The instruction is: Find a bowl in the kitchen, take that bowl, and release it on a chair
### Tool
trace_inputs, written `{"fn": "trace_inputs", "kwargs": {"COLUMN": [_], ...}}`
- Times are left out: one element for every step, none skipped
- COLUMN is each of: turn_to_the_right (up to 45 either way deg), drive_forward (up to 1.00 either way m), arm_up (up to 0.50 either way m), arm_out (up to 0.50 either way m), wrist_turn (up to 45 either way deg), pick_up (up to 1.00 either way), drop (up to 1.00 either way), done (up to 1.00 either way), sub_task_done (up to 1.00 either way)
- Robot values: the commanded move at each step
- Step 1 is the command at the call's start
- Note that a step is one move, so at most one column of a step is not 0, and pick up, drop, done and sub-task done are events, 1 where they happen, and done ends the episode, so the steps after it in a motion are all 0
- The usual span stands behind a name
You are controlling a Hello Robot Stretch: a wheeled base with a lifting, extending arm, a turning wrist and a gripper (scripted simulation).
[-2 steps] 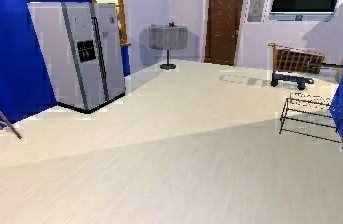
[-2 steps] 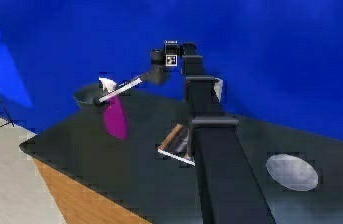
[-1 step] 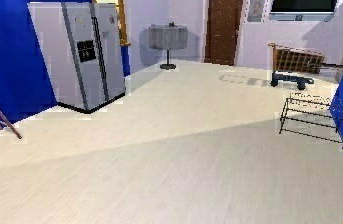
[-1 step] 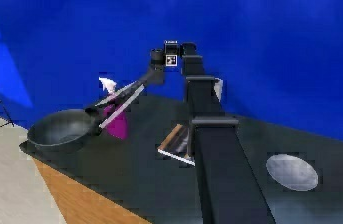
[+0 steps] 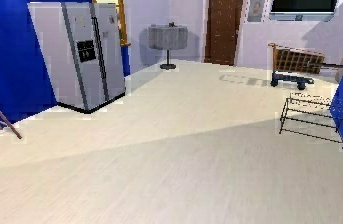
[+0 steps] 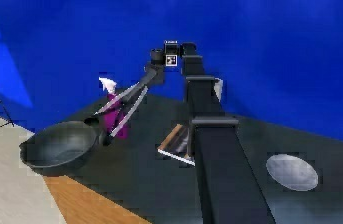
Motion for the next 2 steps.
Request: {"fn": "trace_inputs", "kwargs": {"turn_to_the_right": [0.0, -45.0], "drive_forward": [0.0, 0.0], "arm_up": [0.0, 0.0], "arm_out": [-0.44, 0.0], "wrist_turn": [0.0, 0.0], "pick_up": [0.0, 0.0], "drop": [0.0, 0.0], "done": [0.0, 0.0], "sub_task_done": [0.0, 0.0]}}
